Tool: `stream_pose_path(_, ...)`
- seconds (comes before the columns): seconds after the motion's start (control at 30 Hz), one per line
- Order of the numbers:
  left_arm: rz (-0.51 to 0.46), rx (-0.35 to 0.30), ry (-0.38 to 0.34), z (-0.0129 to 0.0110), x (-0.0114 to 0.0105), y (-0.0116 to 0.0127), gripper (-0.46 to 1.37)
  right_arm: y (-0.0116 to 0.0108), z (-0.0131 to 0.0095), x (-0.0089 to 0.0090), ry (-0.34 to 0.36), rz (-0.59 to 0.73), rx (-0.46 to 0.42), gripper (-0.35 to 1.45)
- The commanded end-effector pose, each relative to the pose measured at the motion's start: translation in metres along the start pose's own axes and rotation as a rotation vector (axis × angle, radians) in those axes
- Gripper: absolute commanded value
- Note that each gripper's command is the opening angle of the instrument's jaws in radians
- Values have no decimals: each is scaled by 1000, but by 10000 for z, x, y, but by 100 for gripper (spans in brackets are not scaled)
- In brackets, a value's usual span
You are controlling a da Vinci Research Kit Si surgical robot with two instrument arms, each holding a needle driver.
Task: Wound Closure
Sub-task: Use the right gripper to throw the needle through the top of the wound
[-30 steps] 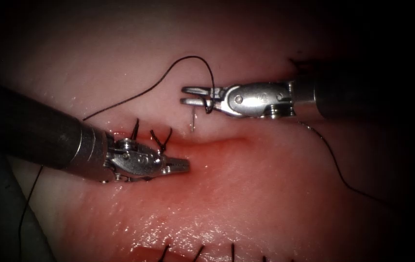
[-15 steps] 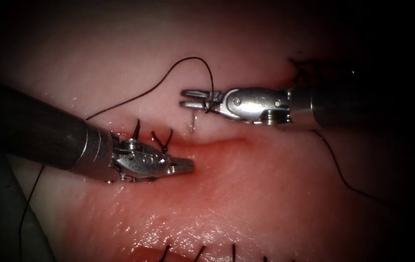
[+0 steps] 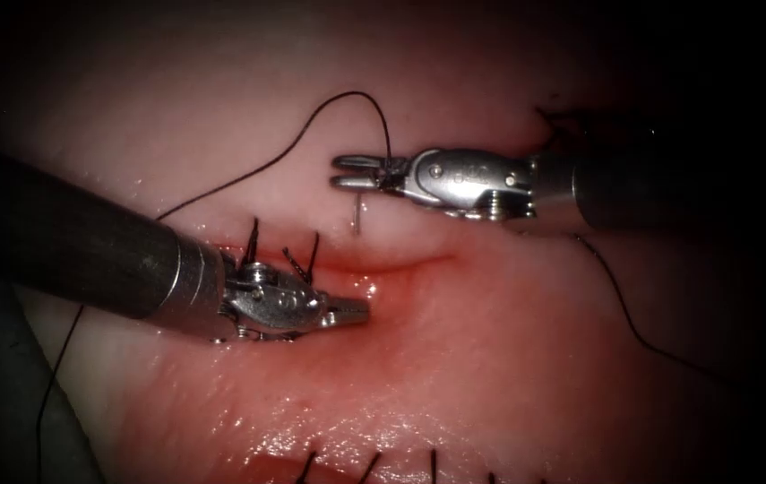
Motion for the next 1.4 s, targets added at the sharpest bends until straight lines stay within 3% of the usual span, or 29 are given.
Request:
stream_pose_path(0.03, 0, -10, 0, 1, -1, 0, -35, 3, 0, 4, 2, 5, 2, -35)
stream_pose_path(0.3, 0, -16, -9, 5, -7, 3, -35, 26, 6, 25, 24, 72, 36, -35)
stream_pose_path(0.7, 2, -19, -8, 4, -7, 3, -35, 46, 7, 31, 5, 184, 43, -35)
stream_pose_path(0.93, 4, -21, -8, 4, -8, 3, -35, 59, 4, 50, 4, -12, 15, -35)
stream_pose_path(1.03, 4, -21, -8, 3, -8, 3, -35, 56, 4, 52, 8, -12, 16, -35)
stream_pose_path(1.3, -1, -20, -9, 3, -8, 3, -35, 58, 4, 49, 10, 215, 40, -35)
stream_pose_path(1.4, -1, -20, -8, 3, -8, 3, -35, 64, 4, 47, 9, 392, 71, -35)
